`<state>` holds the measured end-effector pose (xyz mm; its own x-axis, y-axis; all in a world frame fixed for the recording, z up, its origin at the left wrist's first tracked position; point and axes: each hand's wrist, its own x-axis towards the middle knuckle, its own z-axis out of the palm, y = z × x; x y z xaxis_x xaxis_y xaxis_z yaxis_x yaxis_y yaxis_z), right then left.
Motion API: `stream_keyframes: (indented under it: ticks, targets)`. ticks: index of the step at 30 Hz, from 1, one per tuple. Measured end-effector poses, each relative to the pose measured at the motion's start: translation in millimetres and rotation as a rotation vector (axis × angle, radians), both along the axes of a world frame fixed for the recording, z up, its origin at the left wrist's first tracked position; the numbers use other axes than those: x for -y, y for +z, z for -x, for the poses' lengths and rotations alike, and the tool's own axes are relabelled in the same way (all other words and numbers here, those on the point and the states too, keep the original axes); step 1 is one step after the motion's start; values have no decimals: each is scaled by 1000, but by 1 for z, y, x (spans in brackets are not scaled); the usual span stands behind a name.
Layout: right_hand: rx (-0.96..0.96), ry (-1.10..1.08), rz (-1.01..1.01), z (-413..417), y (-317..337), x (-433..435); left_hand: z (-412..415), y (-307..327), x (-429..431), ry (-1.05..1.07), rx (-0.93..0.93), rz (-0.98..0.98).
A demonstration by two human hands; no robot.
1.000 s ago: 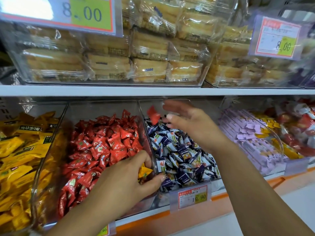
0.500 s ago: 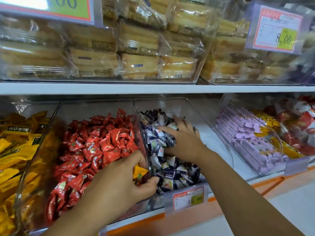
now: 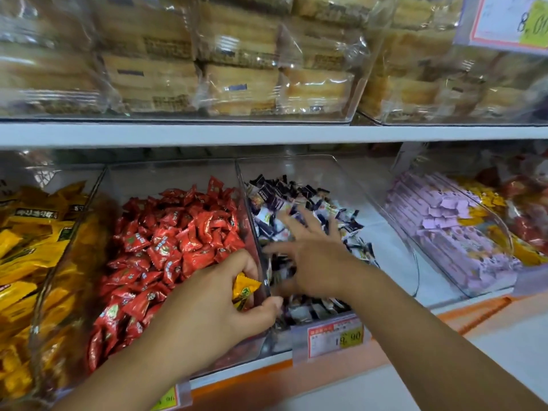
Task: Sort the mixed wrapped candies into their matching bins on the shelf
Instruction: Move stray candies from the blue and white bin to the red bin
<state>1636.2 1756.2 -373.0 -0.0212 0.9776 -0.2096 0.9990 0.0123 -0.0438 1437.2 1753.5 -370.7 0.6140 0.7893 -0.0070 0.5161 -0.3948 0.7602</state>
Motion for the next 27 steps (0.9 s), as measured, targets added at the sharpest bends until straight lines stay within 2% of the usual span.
stream_keyframes:
  ticks: [3,7,10,14,16,20,22,24,25,27]
  targets:
    - [1,-155,-205,-17,2,-11,0,1,1,-16,40,22]
    - [-246,-265,-200,-38,33,0,2,0,0,-36,35,38]
    - [-249,-303,-80,-53,65,27,1,-1,-1,-40,39,56]
    - [-35,-270,336,-35,61,48,0,0,-2,-38,32,65]
    - [1,-264,356,-26,45,47,0,0,-2,-32,28,62]
    - [60,-295,260,-28,57,55,1,1,-1,-39,-19,26]
    - [82,-195,7,-19,61,53,0,2,-1,-36,-21,14]
    - [-121,-87,-284,-4,50,39,-1,2,-1,-34,-12,12]
    - [-190,-48,-334,1,39,29,-1,2,-1,-29,-2,10]
    - [-195,-46,-289,6,14,9,-1,2,-1,-19,9,6]
